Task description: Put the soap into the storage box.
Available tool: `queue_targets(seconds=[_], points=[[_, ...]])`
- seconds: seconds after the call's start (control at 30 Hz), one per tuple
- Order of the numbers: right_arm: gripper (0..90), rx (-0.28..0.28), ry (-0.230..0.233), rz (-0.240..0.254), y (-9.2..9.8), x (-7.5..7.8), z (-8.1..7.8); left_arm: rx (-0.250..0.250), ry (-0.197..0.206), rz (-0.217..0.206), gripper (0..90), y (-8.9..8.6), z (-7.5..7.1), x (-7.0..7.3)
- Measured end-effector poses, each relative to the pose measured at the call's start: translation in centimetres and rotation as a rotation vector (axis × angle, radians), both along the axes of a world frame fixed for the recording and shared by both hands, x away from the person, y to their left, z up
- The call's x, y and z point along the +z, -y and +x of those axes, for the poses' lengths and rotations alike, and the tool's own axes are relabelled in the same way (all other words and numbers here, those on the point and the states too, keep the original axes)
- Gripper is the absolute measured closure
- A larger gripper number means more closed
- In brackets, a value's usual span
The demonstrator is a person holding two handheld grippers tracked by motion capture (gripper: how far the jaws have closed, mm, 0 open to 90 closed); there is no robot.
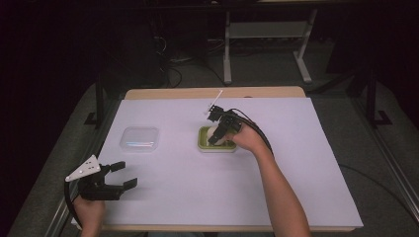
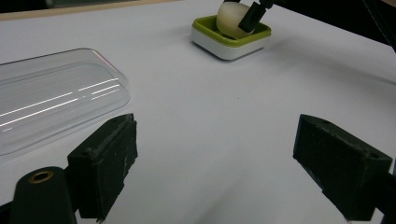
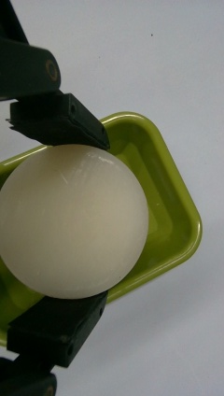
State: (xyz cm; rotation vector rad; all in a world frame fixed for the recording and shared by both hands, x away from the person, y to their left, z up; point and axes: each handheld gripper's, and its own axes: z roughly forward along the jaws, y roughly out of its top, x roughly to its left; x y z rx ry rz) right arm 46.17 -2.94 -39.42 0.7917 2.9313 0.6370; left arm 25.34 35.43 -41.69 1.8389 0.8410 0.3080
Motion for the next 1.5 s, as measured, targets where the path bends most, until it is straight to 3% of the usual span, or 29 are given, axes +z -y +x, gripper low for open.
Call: queue_targets(seconds=[0.3,0.4,0.43,0.47,0.53,0.7,1.03,1.5], points=[[23.5,-0.005,0.004,0.0,0.0,-0.1,0.1,0.0,-0.002,0.0,13.1,0.0,0.0,0.0],[28.9,-0.013,0.017,0.038,0.3,0.4,0.2,-0.002,0.0,0.004,13.1,0.0,0.0,0.0],[48.4,-0.023,0.059,0.073,0.8,1.2,0.1,-0.003,0.0,0.005,13.1,0.0,0.0,0.0],[40.1,-0.023,0.066,0.093,0.9,1.5,0.1,-0.002,-0.001,0.005,13.1,0.0,0.0,0.0],[38.7,-0.021,0.052,0.1,1.1,1.7,0.0,-0.006,0.0,0.01,13.1,0.0,0.0,0.0],[36.0,-0.032,0.027,0.057,1.2,1.0,0.1,-0.001,0.0,0.001,13.1,0.1,0.0,0.1],[34.8,-0.018,0.029,0.057,1.0,1.4,-0.4,-0.001,0.001,0.004,13.1,0.1,0.0,0.1],[33.2,-0.01,0.038,0.07,2.1,2.6,-1.7,-0.007,0.0,0.013,13.1,0.2,0.0,0.1]])
